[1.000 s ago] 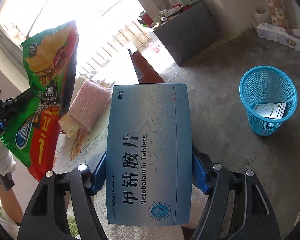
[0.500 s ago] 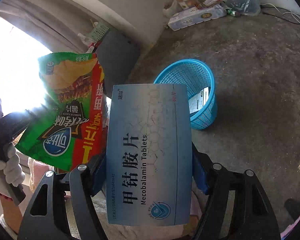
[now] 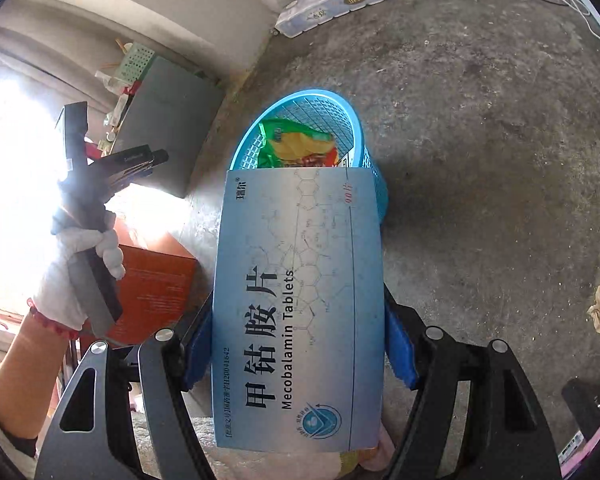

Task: Collect trash
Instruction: 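Open both tools to drop the chip bag and tablet box into the basket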

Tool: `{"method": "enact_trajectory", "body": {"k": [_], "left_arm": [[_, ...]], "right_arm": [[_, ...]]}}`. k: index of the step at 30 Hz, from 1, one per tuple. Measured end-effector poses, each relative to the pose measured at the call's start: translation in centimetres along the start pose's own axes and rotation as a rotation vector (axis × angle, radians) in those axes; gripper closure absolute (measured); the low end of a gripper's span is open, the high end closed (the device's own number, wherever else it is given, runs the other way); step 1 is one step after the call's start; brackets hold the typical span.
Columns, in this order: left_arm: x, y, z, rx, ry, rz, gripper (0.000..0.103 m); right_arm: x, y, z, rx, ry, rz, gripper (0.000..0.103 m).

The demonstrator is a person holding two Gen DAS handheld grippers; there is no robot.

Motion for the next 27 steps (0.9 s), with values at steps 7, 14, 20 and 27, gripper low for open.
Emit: {"method": "enact_trajectory", "body": {"k": [7,14,20,27], "left_arm": [[-3.4,-4.8,-0.4,-0.081,-0.007,0.035,0.072],[-12.1,-10.8,0.6,-0.131,0.015,0.166,0.060],[-19.6,-18.5,5.4,-0.134,0.031,0.214,0.055],[-23.9,-26.9,13.0,-0.247,0.019,0.154,0.055]], "right_arm": [[6.5,-1.7,-5.5,0.033,-0.071,-0.035,0.034],[18.8,-3.6,-11.8,0.023,-0.158,0.057,0.019],[25.2,-1.8,-12.6,0.076,-0.258,0.233,0.028],[31.5,-0.2,-12.7,0.107,-0.376,0.293,0.058]]}}
Point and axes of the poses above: each gripper's, at about its wrist camera, not at the fingertips, and x roughly the way its jaws point, y to its right, z to its underside, the point moved 1 cm from there along x, roughly the way its jaws point, and after that the axes turned 4 degrees about -z, right-handed, at the moved point
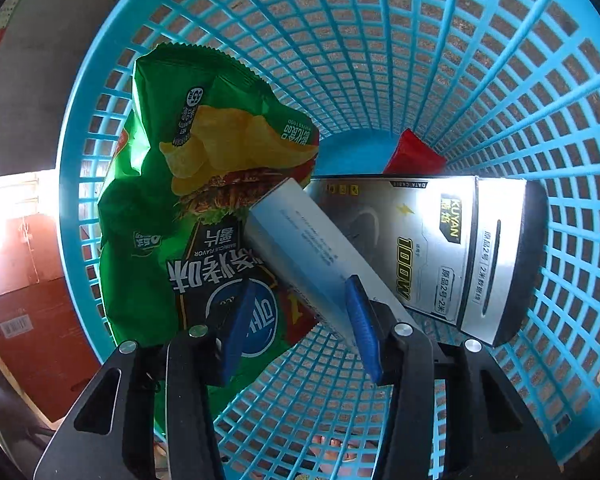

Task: Collect trash
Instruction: 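Withdraw both tools from the basket back toward the table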

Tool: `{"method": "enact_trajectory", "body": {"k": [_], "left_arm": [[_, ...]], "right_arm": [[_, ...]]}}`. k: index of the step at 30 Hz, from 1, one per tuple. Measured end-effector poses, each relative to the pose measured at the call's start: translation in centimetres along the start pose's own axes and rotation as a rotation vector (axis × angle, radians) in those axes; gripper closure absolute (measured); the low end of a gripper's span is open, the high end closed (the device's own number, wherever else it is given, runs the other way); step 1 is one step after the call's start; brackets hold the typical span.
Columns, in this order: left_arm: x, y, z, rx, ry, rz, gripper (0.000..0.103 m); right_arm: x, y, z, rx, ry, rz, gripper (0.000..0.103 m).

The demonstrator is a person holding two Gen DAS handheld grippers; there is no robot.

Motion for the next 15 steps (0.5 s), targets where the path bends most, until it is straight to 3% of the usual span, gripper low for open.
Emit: {"method": "enact_trajectory", "body": {"k": [7,11,15], "left_arm": [[-2.0,-5.7,3.3,-0.125,-0.007,-0.039,0.055],[-2.5,-7.3,4.1,-0.174,0.020,-0.025,0.055],[-3.6,-8.2,5.2,-0.209,0.061,0.025,0.055]], "right_arm": [[1.7,-0.6,-2.2,0.038,0.010,0.016,0.058],[-0.9,-0.2,-1.5,0.049,0.078,-0.016,0.058],[-5.1,-0.8,0.5,-0.020,0.136,-0.029,0.058]]}}
Point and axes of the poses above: each gripper's, at about its wrist camera, not at the fingertips, and x roughly the way its jaws point, y to its right, z to its underside, the point moved 1 cm from there along x, roughly the way its jaws point, and after that the axes turned 4 degrees about -z, right-handed, at the moved point
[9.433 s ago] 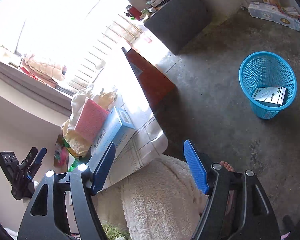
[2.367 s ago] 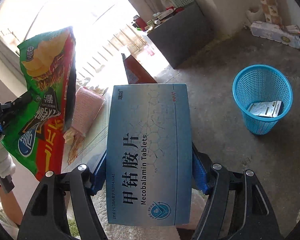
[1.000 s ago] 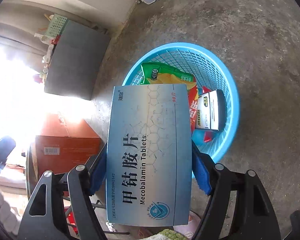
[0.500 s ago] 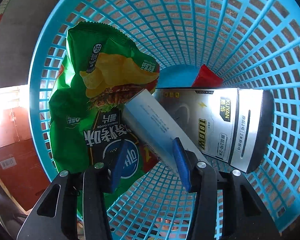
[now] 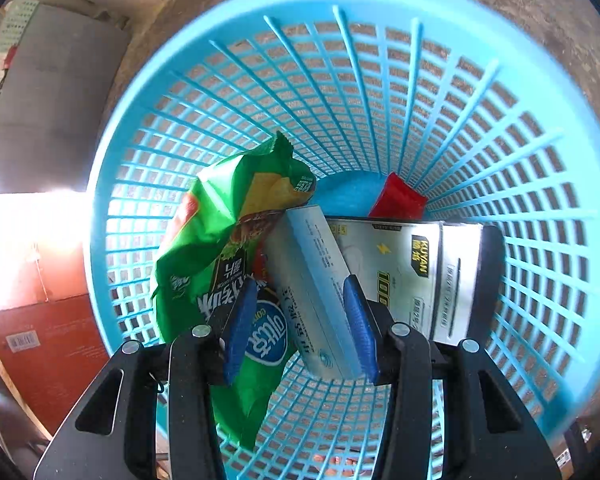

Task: Collect trash
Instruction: 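Withdraw both tools from the basket back toward the table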

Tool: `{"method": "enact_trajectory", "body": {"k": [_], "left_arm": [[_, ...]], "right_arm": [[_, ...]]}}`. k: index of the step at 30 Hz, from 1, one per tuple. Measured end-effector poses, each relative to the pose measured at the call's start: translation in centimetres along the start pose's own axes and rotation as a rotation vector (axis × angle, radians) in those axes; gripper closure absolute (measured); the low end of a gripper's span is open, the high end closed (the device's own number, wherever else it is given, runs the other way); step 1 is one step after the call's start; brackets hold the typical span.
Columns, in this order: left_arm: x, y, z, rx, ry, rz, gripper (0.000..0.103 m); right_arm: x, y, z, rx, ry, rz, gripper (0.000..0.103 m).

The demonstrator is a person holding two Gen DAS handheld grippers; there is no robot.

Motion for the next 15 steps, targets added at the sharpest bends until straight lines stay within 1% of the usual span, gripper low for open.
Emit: {"method": "enact_trajectory", "body": {"k": [3,8,9,10,13,15], "left_arm": [[-1.3,-0.5,0.9,-0.030,0.042,0.032,0.055],[-5.0,-2.5,3.2,-0.082,0.117,0.070,0.053],[-5.9,-3.0,3.8,-0.093,0.133,0.073,0.053],[-6.8,-3.6,4.4,-0.103,0.150,0.075,0.053],[-9.6,-5.3,6.4,-0.128,0.207,0.075,0.048],[-11.5,-6.3,7.8,-0.137,0.242,0.053,0.044]], "right_arm": [[-4.6,-0.9,2.2,-0.066,0.047,-0.049,0.058],[-13.5,-1.8,8.1,-0.171,0.135,-0.145,0.057],[-15.0,-2.3,9.3,-0.189,0.149,-0.161,0.053],[-16.6,-2.6,10.6,-0.207,0.162,-0.180,0.052],[-20.7,-3.6,15.2,-0.283,0.205,-0.231,0.044],[-23.4,-4.2,18.1,-0.338,0.227,-0.275,0.036]]}}
Point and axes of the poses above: each gripper's, at about its wrist camera, not at the fingertips, and x roughly the way its jaws point, y to its right, z to its underside, the point moved 1 cm from there along x, roughly the way its jaws point, and after that the axes turned 4 degrees about -z, right-handed, at the moved point
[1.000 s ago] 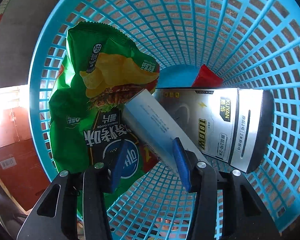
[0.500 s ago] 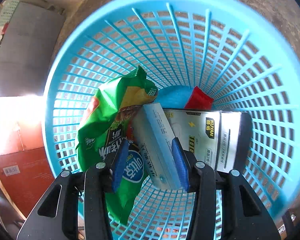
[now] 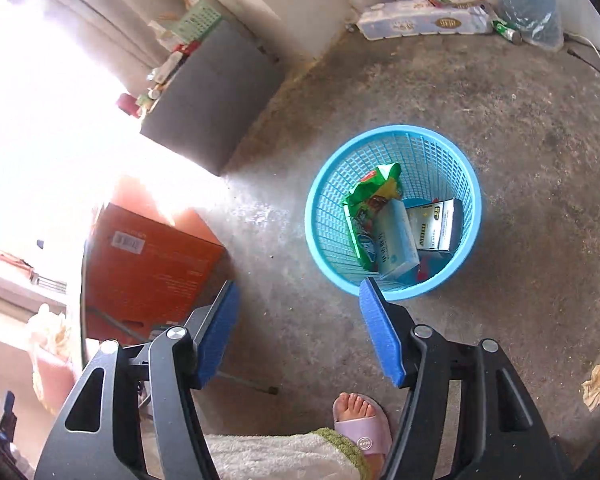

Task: Collect trash
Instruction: 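Withdraw both tools from the basket back toward the table, then grasp the pink knitted pad with the right tool while the left tool reaches the white cloth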

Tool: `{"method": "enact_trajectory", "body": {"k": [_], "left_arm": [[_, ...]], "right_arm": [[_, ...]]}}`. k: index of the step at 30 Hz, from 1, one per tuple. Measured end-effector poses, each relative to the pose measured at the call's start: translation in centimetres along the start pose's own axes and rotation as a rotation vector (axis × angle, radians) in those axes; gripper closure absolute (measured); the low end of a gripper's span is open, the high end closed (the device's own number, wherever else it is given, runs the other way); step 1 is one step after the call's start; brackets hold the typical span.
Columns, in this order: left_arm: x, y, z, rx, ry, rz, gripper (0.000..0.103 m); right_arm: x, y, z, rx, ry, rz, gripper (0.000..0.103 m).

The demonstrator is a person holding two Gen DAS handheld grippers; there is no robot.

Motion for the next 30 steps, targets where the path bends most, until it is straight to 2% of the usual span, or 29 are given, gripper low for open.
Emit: {"method": "enact_trajectory", "body": {"k": [3,7,13,16,20,24,25,27,29,30], "left_arm": [[-2.8,-1.7,1.4,0.002,0.039,-0.064,0.039],[-5.2,-3.9,3.9,-0.010,0.076,-0.139,0.034],[-5.9,-7.4,6.9,-0.105,0.068,-0.152,0.033],[-5.6,-8.4,8.1,-0.130,0.059,-0.140,0.033],[-5.1,-9.3,9.1,-0.157,0.066,-0.113,0.033],[-4.1,-10.2,9.9,-0.196,0.038,-0.081,0.033],[-3.9,-10.4,10.1,-0.205,0.034,-0.074,0.033],[-3.6,-10.7,10.2,-0.220,0.043,-0.048,0.034],[-3.4,-10.6,9.9,-0.221,0.057,0.011,0.035],[-3.3,-10.3,9.5,-0.218,0.067,0.052,0.039]], "right_arm": [[-3.7,-3.5,3.0,-0.072,0.027,-0.079,0.029],[-5.9,-8.3,6.7,-0.133,0.009,-0.180,0.026],[-6.2,-17.0,11.4,-0.289,-0.057,-0.275,0.025],[-5.2,-22.2,13.5,-0.430,-0.091,-0.281,0.019],[-4.2,-28.6,16.4,-0.642,-0.071,-0.248,0.008],[-1.9,-33.4,18.7,-0.870,-0.038,-0.186,0.007],[-1.2,-34.0,18.7,-0.873,-0.052,-0.173,0.007],[-0.3,-34.6,18.2,-0.810,-0.093,-0.213,0.007],[1.0,-34.1,17.0,-0.667,-0.156,-0.264,0.007],[2.0,-33.3,16.5,-0.578,-0.197,-0.292,0.007]]}}
Point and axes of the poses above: each gripper's, at about its wrist camera, not at the fingertips, and x roughly the way its jaws point, y to its right, z to its underside, the point moved 1 cm from there along x, roughly the way its jaws point, and after that the axes turned 4 degrees about -z, right-handed, at the moved point
